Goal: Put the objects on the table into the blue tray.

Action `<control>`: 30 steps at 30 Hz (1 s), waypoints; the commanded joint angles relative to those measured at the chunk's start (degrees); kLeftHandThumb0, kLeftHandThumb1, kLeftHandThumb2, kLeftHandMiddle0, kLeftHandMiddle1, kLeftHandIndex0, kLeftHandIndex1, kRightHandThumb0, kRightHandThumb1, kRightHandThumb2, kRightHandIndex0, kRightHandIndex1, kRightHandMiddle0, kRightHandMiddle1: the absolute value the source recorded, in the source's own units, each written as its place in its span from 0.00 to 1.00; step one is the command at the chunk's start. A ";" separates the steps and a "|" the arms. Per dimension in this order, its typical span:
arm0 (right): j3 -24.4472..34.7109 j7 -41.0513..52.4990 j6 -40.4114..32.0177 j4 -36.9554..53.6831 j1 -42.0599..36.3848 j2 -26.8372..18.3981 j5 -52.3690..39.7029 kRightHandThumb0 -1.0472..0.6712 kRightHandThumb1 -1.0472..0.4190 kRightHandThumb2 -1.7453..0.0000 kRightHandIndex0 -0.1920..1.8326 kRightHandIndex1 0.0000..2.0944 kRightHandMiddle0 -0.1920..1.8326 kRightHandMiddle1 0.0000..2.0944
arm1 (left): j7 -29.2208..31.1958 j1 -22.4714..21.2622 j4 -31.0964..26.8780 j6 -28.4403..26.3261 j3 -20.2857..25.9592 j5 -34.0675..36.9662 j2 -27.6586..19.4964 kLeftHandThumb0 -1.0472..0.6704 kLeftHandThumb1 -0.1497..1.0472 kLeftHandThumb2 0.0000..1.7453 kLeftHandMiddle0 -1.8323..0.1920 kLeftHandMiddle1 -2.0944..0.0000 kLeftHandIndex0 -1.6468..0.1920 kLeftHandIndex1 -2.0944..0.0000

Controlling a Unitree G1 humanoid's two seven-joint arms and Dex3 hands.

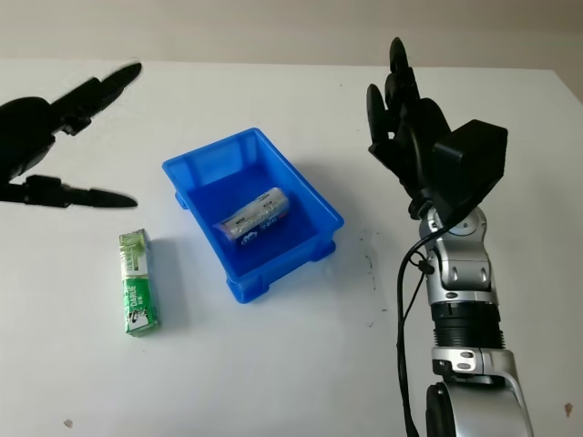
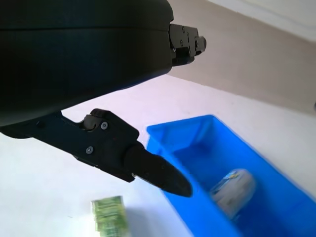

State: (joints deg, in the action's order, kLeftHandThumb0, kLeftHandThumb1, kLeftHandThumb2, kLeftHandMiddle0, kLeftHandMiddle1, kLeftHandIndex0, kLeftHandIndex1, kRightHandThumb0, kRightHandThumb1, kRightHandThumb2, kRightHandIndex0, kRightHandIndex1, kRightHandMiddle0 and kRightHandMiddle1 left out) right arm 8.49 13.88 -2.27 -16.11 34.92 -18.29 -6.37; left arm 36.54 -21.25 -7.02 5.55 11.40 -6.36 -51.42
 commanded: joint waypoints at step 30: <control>0.41 1.96 0.40 -0.82 0.61 -0.55 -1.13 0.18 0.00 0.64 0.00 0.00 0.00 0.00 | -18.97 15.49 8.26 50.70 7.82 -23.14 -13.67 0.59 1.00 0.13 0.71 0.97 0.68 0.95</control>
State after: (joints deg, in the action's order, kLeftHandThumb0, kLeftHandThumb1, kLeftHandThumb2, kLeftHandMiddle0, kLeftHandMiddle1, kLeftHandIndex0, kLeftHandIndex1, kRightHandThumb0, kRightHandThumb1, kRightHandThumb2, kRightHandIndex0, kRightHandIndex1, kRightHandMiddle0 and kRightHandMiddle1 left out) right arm 8.54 15.67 -2.67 -16.37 34.88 -18.52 -7.24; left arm 18.22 -6.59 1.29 55.68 18.45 -29.89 -65.23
